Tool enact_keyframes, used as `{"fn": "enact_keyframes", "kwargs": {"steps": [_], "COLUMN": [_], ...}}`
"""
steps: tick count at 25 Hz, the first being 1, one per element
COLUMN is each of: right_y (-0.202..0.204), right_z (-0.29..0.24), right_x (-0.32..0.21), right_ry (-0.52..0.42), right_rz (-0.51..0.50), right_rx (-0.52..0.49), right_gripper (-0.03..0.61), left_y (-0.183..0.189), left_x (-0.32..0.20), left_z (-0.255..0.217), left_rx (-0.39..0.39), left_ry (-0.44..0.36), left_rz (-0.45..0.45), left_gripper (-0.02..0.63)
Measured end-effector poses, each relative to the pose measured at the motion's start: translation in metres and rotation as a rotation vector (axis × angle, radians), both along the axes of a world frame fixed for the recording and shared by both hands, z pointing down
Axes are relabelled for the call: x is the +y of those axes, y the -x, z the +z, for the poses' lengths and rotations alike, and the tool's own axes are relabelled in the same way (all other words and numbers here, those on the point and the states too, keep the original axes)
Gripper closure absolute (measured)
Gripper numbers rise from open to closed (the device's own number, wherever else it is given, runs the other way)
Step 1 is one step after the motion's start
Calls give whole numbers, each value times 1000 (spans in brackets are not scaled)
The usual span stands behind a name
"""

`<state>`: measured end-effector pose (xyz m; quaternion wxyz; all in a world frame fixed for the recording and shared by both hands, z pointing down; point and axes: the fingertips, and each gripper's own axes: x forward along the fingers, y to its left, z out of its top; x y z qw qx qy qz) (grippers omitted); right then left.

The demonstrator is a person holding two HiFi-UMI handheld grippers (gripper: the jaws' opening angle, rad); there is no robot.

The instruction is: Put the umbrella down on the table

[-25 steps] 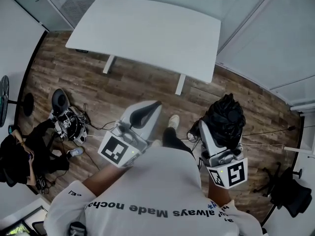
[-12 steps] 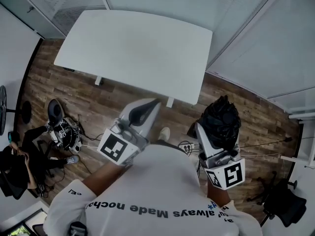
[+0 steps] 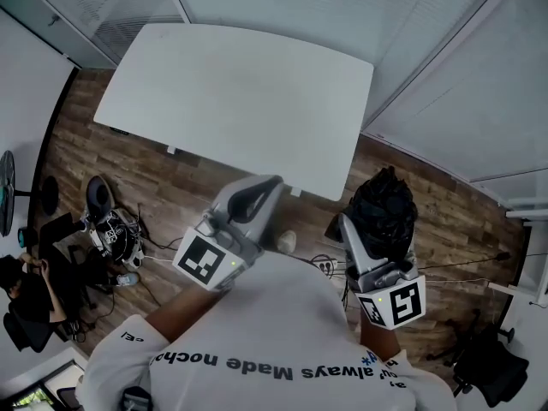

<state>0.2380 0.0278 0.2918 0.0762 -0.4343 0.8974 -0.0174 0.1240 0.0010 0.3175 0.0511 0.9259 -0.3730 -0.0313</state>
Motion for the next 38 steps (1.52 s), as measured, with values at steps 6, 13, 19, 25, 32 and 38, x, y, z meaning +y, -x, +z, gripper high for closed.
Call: {"fn": "enact_keyframes", "kwargs": {"steps": [6, 13, 19, 25, 32, 38], "right_y": [30, 85, 132, 160, 175, 175], "right_z": [3, -4, -7, -3, 3, 12], "right_x": [-50, -125, -181, -216, -239, -252], "right_ry": [7, -5, -15, -13, 11, 30], "right_rz": [-5, 9, 42, 72, 89, 110], "right_rx": [10, 28, 38, 33, 53, 57], "right_gripper": [322, 322, 322, 322, 322, 322], "left_y": [29, 76, 120, 146, 152, 151], "left_x": [-52, -127, -188, -229, -255, -270], "left_z": [6, 2, -4, 9, 10, 18], "left_rx": [13, 22, 37, 25, 39, 37], "left_ry": [4, 15, -2, -1, 12, 21], "left_rz": [-3, 32, 72, 104, 139, 159], "left_gripper": [612, 612, 611, 611, 612, 612]}}
